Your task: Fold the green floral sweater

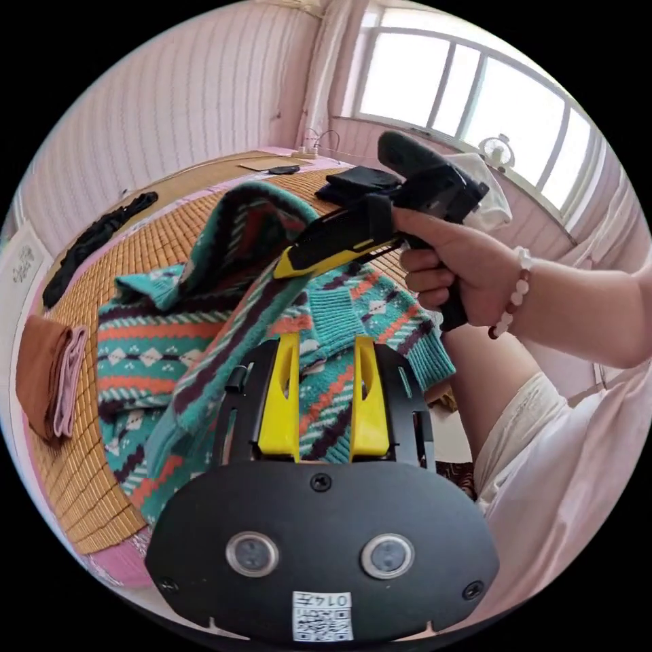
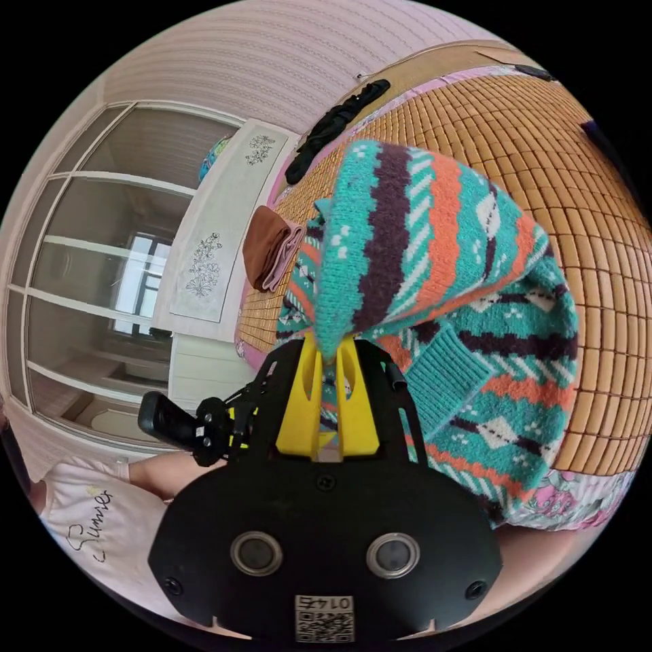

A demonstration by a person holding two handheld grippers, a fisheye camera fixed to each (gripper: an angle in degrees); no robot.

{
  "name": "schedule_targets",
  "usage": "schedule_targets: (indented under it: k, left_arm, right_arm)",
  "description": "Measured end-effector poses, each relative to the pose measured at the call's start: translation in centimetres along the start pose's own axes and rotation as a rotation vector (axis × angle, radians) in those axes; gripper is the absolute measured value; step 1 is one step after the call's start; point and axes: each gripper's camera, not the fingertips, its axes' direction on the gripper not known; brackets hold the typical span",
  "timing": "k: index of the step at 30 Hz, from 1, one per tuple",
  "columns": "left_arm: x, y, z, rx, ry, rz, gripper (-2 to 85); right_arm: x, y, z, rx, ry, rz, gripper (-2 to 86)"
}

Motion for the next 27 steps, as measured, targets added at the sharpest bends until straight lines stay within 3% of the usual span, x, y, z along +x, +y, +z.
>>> schedule_targets:
  k: [7,15,18,22,24,26,27]
  left_arm:
    - [3.4,-5.0,8.3,-0.263,-0.057,0.242,10.7]
    - [-1.4,-6.7,8.2,-0.282,0.174,-0.069,0.9]
    - [-2.7,-6.6,4.2,-0.156,0.148,-0.072,-0.3]
    - [-8.5,-3.2,-7.4,0.088,-0.007,-0.24,-0.6]
    - [-12.0,-0.4,-13.7,0.168,-0.172,-0.337,-0.4]
    - [-16.6,3.3,-20.6,0.22,-0.492,-0.499,0.5]
    - [-17.8,4.1,-21.8,0.219,-0.557,-0.546,0.9]
  right_arm:
    - [-1.2,-0.7,-8.0,0.18,0.183,0.031,2.5]
    - [-2.7,-1.9,-15.3,0.317,0.243,0.05,2.3]
    - [-4.8,-3.6,-17.5,0.309,0.328,-0.009,2.2]
    - [-6.4,-5.7,-21.0,0.309,0.385,-0.015,2.1]
    - [-6.5,-6.6,-22.9,0.321,0.396,0.016,2.2]
    - [-6.3,-7.8,-24.8,0.337,0.425,0.056,2.4]
    - [-5.9,-9.0,-25.8,0.344,0.448,0.091,2.7]
